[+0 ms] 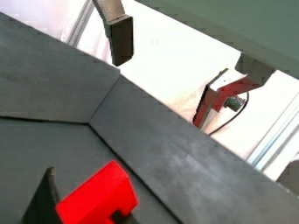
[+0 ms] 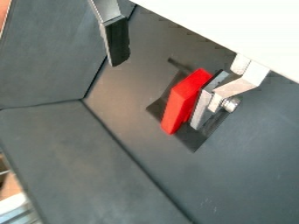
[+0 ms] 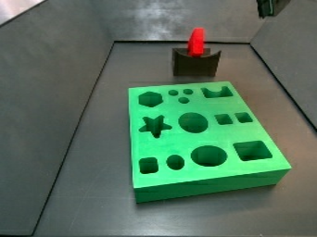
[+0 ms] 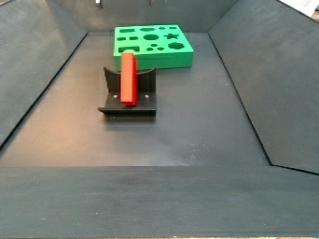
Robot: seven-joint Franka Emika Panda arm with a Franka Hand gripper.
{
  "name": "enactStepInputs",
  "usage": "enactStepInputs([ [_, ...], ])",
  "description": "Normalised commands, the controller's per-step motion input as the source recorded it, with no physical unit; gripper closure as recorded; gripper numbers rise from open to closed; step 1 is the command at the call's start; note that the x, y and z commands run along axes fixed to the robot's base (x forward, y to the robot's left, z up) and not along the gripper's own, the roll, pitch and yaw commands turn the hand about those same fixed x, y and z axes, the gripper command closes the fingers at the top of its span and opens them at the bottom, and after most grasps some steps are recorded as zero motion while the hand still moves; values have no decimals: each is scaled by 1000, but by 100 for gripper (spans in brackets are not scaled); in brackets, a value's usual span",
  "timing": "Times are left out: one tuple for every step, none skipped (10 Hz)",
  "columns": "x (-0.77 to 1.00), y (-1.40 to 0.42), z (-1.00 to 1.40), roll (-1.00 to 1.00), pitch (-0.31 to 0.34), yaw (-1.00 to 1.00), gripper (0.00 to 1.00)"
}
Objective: Pick up the double-square object. Move up. Place the double-square object on the fixture. Regrasp the double-square object. Move to above the board. Insert the double-square object.
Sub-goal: Regrasp the double-square object.
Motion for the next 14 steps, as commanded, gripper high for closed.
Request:
enactStepInputs([
  [87, -26, -4, 292, 103, 191, 0],
  [78, -29, -2, 213, 67, 198, 0],
  [31, 75, -1000, 128, -56, 41, 0],
  [33, 76, -1000, 115, -75, 31, 0],
  [41, 71, -1000, 85, -98, 13, 0],
  [43, 67, -1000, 60, -101, 0, 0],
  [45, 67, -1000, 53, -98, -15, 0],
  [47, 65, -1000, 53, -95, -27, 0],
  [52, 62, -1000, 48, -83, -41, 0],
  [56, 58, -1000, 47, -69, -45, 0],
  [60, 52, -1000, 52, -55, -49, 0],
  [71, 46, -1000, 54, -34, -46, 0],
  [74, 35, -872, 53, -15, -41, 0],
  [78, 21, -710, 52, -1, -32, 0],
])
